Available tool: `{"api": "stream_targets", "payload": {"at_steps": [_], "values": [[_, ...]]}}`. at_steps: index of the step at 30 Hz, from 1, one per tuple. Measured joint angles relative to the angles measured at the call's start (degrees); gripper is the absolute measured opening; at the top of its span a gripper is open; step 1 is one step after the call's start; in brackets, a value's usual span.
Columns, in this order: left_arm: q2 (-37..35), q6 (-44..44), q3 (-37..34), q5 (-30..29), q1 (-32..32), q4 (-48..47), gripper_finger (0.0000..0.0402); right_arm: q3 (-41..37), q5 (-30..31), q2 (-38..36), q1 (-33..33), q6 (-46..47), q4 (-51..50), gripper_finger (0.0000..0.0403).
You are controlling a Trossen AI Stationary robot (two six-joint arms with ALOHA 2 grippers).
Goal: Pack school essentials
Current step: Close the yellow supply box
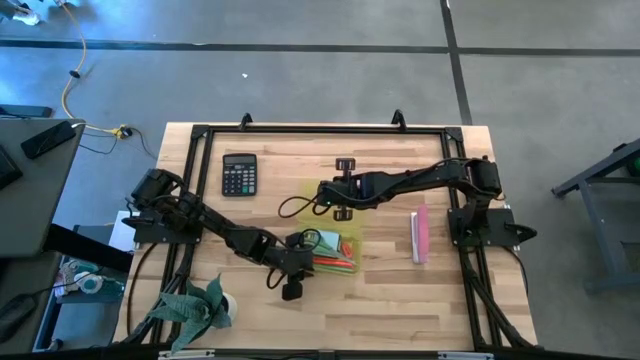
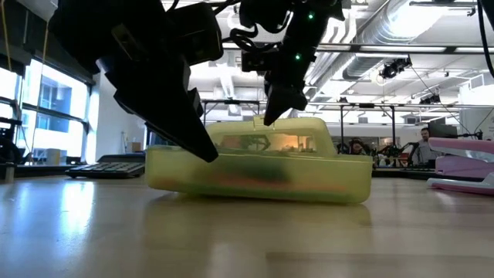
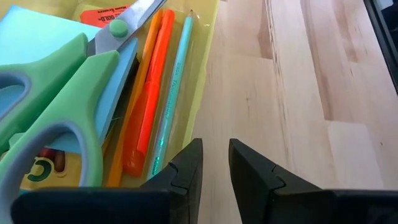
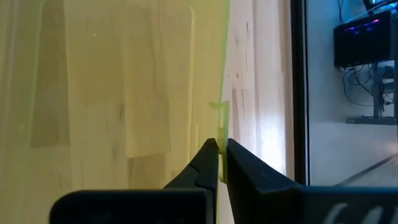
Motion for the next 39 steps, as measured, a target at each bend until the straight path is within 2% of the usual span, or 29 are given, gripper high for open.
{"api": "stream_targets", "payload": {"at_steps": [10,26,35,39], "values": [[0.0,2.0,0.0,0.19,-0.07,-0.04,0.0069,0.0,-0.02,0.0,0.04,0.35,0.01,0.0007],[-0.01,3.04,0.02,4.39,-0.04,-1.27,0.0073,-0.02,-0.44,-0.12,0.5,0.47,-0.44,0.0007],[-0.02,2.99,0.04,4.2,0.03,-0.89,0.0145,-0.04,-0.7,-3.14,0.91,0.97,-0.57,0.0007],[-0.14,3.01,0.58,6.22,0.6,-1.48,0.0171,-0.04,-0.7,-4.01,1.05,1.38,-1.35,0.0007]]}}
